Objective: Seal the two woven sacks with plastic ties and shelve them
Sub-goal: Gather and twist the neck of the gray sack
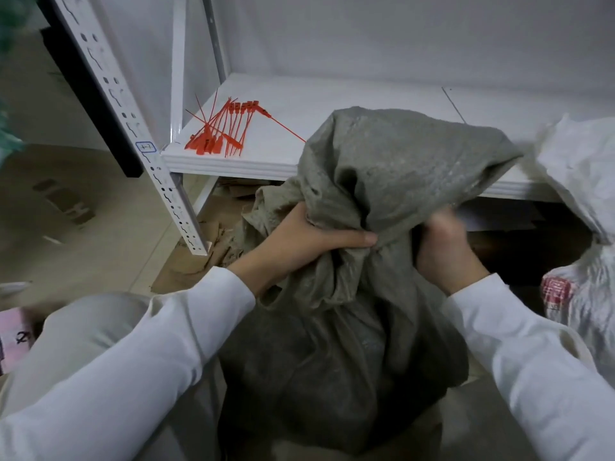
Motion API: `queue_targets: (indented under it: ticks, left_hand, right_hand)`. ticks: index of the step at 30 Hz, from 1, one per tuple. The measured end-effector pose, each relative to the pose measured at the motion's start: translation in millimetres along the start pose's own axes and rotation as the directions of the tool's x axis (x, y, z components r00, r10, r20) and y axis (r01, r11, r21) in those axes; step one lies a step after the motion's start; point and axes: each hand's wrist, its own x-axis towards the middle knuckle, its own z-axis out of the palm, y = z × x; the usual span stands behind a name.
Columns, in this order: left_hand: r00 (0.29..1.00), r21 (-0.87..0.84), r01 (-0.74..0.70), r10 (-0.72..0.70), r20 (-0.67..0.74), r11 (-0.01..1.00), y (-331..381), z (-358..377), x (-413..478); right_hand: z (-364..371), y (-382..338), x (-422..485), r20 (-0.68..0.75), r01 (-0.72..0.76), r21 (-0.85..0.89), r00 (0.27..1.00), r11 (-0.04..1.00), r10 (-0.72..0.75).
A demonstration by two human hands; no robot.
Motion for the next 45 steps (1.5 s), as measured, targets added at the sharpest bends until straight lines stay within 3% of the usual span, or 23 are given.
queue_targets:
  ticks: [2,3,6,9,13,17,19,21,23,27,29,32,35,37,39,42,45]
  left_hand:
    - [0.999,0.025,0.034,-0.034,-0.021,0.999,-2.1,-4.3,2.2]
    - [0.999,0.050,0.037,-0.037,-0.006,0.998,-2.3,-5.8,2.9]
    - [0.994,0.195,0.033,-0.052,0.095,0.980,-0.2,-7.9,0.4]
    - [0.969,0.339,0.050,-0.128,0.213,0.939,0.6,-10.4,-0.3]
    - [0.882,0.497,0.092,-0.302,0.362,0.863,-4.8,-7.4,1.8]
    - [0.790,0.635,0.140,-0.472,0.391,0.760,-9.2,-15.5,5.7]
    - [0.812,0.571,0.216,-0.471,0.346,0.792,-11.1,-26.4,8.2]
    - [0.905,0.323,0.307,-0.380,0.193,0.895,-13.6,-34.4,10.9]
    - [0.965,0.044,0.259,-0.261,0.039,0.965,-16.8,-39.0,15.5]
    - [0.992,-0.260,0.125,-0.119,0.040,0.958,-8.1,-30.7,16.3]
    - [0.991,-0.294,0.134,-0.129,0.038,0.946,-6.7,-24.9,15.1]
    - [0.992,-0.130,0.124,-0.123,0.014,0.984,-10.4,-12.8,12.5]
    - [0.992,-0.011,0.112,-0.111,0.052,0.994,-8.1,-2.9,8.0]
    - [0.992,0.006,0.126,-0.126,0.008,0.992,-8.6,-4.6,8.8]
    - [0.988,-0.071,0.119,-0.125,-0.091,0.990,-8.7,-8.5,10.9]
    - [0.959,-0.230,0.083,-0.140,-0.247,0.970,-5.7,-15.8,14.4]
    - [0.945,-0.338,0.047,-0.152,-0.291,0.940,1.7,-26.9,19.2]
  right_hand:
    - [-4.1,2.0,7.1,-0.068,0.051,0.364,0.997,0.930,-0.028]
    - [-6.4,3.9,10.9,-0.114,0.057,0.425,0.993,0.903,-0.009]
    - [-11.9,12.6,21.9,-0.142,0.002,0.181,0.990,0.984,0.024]
    - [-11.7,14.8,21.5,-0.057,0.020,-0.009,0.998,1.000,-0.021]
    - [-9.0,17.5,14.4,0.151,0.195,-0.177,0.974,0.965,-0.169]
    - [-12.3,22.4,14.8,0.342,0.204,-0.406,0.938,0.891,-0.059]
    - [-14.7,25.2,15.9,0.352,0.210,-0.442,0.935,0.872,-0.046]
    - [-17.5,23.6,15.5,0.315,0.206,-0.405,0.946,0.891,-0.075]
    - [-23.5,23.5,17.8,0.288,0.196,-0.401,0.954,0.895,-0.080]
    - [-26.0,23.0,16.9,0.332,0.209,-0.458,0.942,0.864,-0.052]
    - [-17.5,19.0,12.5,0.367,0.255,-0.465,0.927,0.848,-0.077]
    - [-16.3,27.1,17.5,0.373,0.320,-0.437,0.915,0.840,-0.155]
    - [-15.1,28.1,18.6,0.448,0.356,-0.560,0.890,0.748,-0.088]
    - [-14.1,30.1,21.0,0.463,0.385,-0.524,0.877,0.760,-0.125]
    - [-15.9,30.5,25.7,0.401,0.370,-0.379,0.892,0.848,-0.210]
    - [-21.1,33.0,33.1,0.181,0.376,-0.274,0.924,0.885,-0.336]
    - [-24.6,35.9,38.6,-0.144,0.213,-0.248,0.956,0.945,-0.254]
